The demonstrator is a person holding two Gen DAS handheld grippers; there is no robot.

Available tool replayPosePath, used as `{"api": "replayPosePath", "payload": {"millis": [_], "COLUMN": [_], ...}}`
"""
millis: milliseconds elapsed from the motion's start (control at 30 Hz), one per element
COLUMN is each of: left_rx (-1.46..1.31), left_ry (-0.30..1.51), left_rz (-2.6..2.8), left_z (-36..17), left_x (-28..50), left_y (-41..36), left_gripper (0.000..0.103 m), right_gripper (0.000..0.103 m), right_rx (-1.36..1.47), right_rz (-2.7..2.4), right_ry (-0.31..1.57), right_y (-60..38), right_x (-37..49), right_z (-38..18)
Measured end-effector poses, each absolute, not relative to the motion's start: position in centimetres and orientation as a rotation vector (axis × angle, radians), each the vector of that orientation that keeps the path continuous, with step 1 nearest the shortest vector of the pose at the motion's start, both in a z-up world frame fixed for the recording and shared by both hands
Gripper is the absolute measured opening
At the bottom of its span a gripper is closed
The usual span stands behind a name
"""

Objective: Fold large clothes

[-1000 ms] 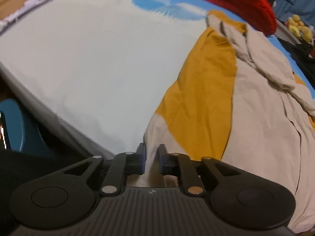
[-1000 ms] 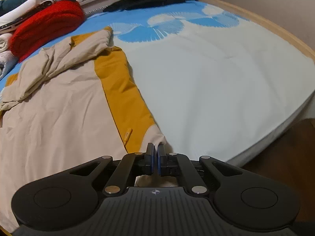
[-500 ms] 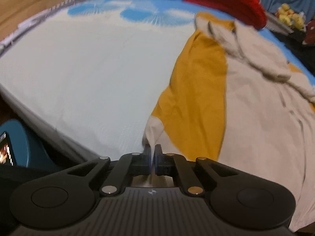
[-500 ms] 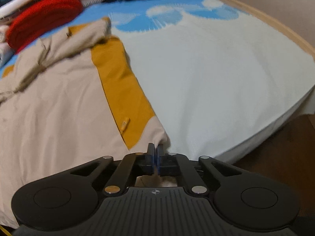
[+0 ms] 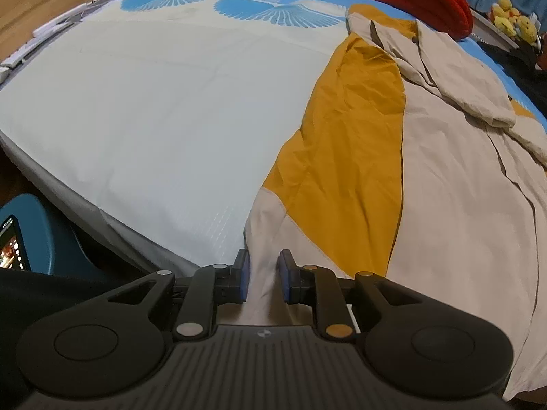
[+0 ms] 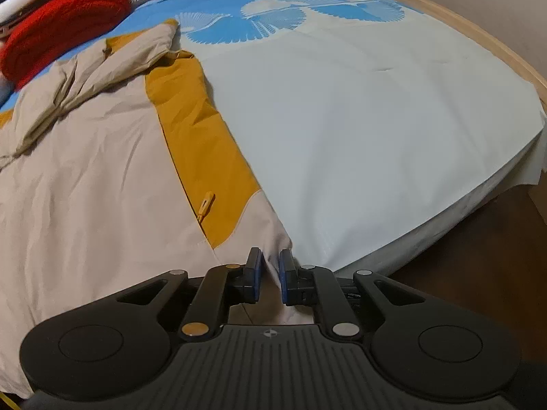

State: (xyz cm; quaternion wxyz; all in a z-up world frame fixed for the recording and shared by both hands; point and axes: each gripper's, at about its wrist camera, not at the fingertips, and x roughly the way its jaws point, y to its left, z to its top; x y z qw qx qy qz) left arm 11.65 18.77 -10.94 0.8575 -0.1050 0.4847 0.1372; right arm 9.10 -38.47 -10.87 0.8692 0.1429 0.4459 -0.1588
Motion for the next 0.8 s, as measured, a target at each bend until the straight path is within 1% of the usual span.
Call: {"api": "replayPosePath", "payload": {"millis": [167,233,367,433,600,633,667,733,767,800], "left_rx": [-0.213,-0.210,-0.199,-0.194,-0.176,-0.170,-0.167,-0.152,-0.146,-0.140], "left_ry": [1.018,1.017,1.015,1.015,1.014,1.012,1.011,1.007,1.003,0.996], "left_rz": [0.288,0.292,0.290,0.287,0.281,0.277,0.271,0.265,0.260,0.253], "left_z": [-11.0,-11.1,-11.1,-11.1,-11.1,-11.0,-11.0,-10.8,-10.7,-10.5], "left_x": [11.8,11.7,11.6,11.6,11.6,11.6,11.6,11.5,11.4,11.3], "left_y": [18.7,18.5,18.5,18.5,18.1,18.0,17.9,17.6,17.5,17.3], "left_gripper": [0.022,0.023,0.023,0.023,0.021,0.020,0.015,0.010,0.006,0.005], "right_gripper": [0.015,0.022,0.027,0.032,0.034,0.030,0.028,0.009,0.007,0.002], "right_rx": [0.270,0.269,0.257,0.260,0.262,0.256,0.246,0.225,0.222,0.230], "right_rz": [-0.332,-0.328,-0.333,-0.341,-0.335,-0.326,-0.318,-0.311,-0.308,-0.303], "right_ry": [0.948,0.952,0.957,0.958,0.960,0.961,0.960,0.956,0.951,0.944], "right_y": [-37.9,-37.9,-37.8,-37.9,-37.8,-37.7,-37.7,-37.5,-37.5,-37.5], "right_x": [9.2,9.2,9.5,9.5,9.5,9.6,9.6,9.7,9.6,9.6], "right_z": [-11.2,-11.3,-11.5,-11.6,-11.6,-11.6,-11.6,-11.5,-11.4,-11.1]}}
